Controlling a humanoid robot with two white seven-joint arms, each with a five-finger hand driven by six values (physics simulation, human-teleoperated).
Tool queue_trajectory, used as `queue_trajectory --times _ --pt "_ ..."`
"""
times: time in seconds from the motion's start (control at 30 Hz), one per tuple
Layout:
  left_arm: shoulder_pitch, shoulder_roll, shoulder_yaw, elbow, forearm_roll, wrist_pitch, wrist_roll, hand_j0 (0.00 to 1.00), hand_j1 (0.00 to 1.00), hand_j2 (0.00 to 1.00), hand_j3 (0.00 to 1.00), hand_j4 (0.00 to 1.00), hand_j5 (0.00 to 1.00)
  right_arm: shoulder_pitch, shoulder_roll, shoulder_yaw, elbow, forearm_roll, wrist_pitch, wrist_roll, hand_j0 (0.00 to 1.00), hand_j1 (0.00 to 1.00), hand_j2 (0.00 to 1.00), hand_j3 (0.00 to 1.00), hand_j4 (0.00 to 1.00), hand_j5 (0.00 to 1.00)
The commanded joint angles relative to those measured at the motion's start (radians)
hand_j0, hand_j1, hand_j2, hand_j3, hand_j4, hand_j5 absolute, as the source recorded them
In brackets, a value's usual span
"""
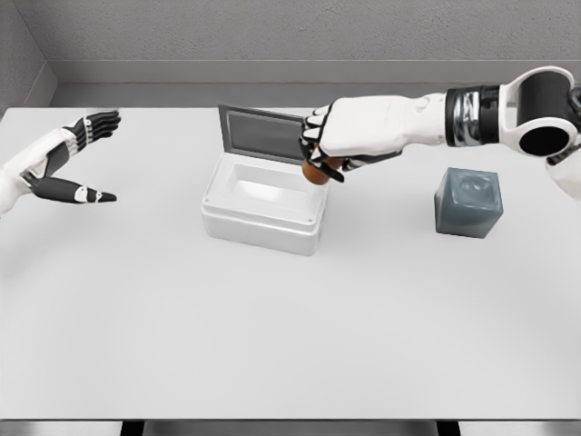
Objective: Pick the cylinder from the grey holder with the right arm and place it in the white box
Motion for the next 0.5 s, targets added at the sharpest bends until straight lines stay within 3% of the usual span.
queue_trajectory --times 0.0,0.17,0.47 --pt "0.0 0.004 -0.028 0.005 0.007 -0.003 -0.002 1.0 1.0 1.0 1.0 1.0 1.0 -0.002 0.027 0.016 0.044 -0.002 0.003 -0.001 0.14 0.14 0.14 0.14 0.14 0.14" --pt "0.002 -0.006 -0.038 0.012 0.007 -0.003 -0.002 1.0 1.0 1.0 1.0 1.0 1.0 -0.015 0.048 0.04 0.086 -0.001 0.003 -0.001 0.14 0.14 0.14 0.14 0.14 0.14" --pt "0.002 -0.009 -0.047 0.015 0.008 -0.003 -0.002 1.0 1.0 1.0 1.0 1.0 1.0 -0.025 0.07 0.08 0.089 -0.001 0.003 -0.001 0.14 0.14 0.14 0.14 0.14 0.14"
